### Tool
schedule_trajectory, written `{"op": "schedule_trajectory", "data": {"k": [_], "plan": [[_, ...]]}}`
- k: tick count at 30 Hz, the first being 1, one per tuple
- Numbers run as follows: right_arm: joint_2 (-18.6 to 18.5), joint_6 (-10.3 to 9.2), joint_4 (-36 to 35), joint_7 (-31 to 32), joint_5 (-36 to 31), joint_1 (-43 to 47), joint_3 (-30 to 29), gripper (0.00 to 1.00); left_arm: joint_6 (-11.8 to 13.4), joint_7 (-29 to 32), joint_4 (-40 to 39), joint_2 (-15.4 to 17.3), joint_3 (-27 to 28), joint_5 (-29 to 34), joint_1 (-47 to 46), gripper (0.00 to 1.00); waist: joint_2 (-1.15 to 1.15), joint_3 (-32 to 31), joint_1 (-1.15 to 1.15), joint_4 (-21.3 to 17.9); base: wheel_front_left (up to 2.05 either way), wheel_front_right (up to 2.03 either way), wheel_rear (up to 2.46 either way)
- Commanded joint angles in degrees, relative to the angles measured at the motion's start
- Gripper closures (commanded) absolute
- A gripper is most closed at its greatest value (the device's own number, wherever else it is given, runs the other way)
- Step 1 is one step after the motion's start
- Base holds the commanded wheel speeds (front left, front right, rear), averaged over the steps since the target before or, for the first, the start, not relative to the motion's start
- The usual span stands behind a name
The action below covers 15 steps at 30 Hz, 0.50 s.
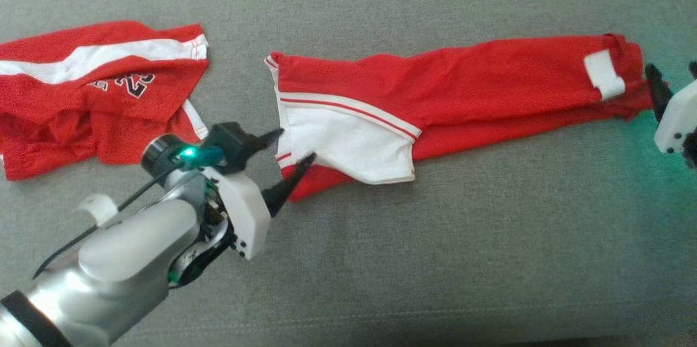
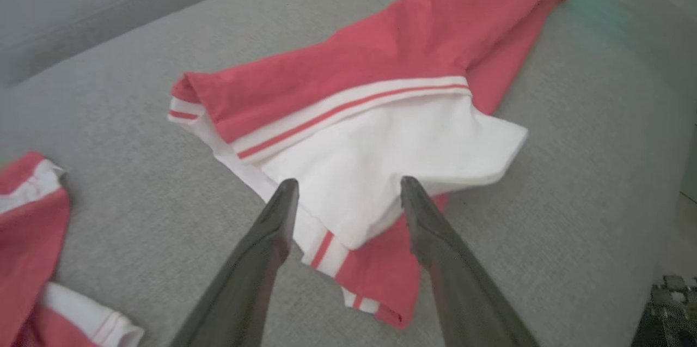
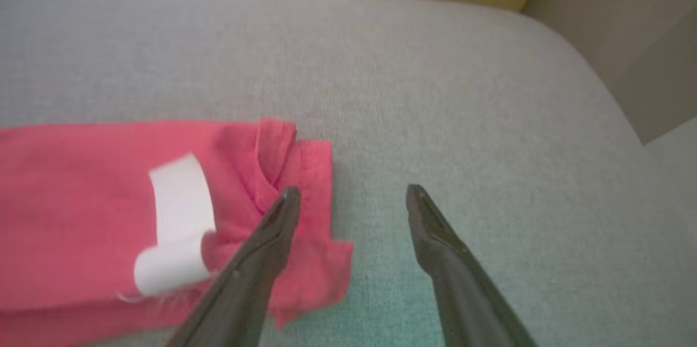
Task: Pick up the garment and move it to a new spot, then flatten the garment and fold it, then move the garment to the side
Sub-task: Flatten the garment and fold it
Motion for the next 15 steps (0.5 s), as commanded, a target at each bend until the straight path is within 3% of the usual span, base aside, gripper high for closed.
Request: {"op": "schedule_trajectory", "data": {"k": [1, 10, 12, 15], "plan": [[-0.61, -0.04, -2.26, -1.56, -0.46, 0.71, -0.33, 0.0, 0.81, -1.15, -0.51, 1.36, 3.42, -0.33, -0.97, 0.0, 0.0, -0.61, 0.0, -0.1, 0.0, 0.0, 0.0], [5.38, -0.04, -12.22, -13.48, -2.83, 4.23, -6.65, 0.0, 7.34, -7.99, 1.18, -0.77, 13.16, -2.97, 2.1, 0.0, 0.0, -3.98, 0.0, -0.38, 0.0, 0.0, 0.0], [6.86, -0.04, -15.43, -16.06, -3.14, 5.99, -7.15, 0.0, 9.2, -8.27, -0.04, -2.09, 18.42, -2.72, 3.57, 0.0, 0.0, -4.63, 0.0, -0.49, 0.0, 0.0, 0.0], [8.85, -0.04, -19.67, -19.8, -3.92, 9.2, -7.95, 0.0, 11.37, -8.31, -4.23, -5.97, 31.62, -0.95, 8.73, 0.0, 0.0, -5.42, 0.0, -0.54, 0.0, 0.0, 0.0]]}}
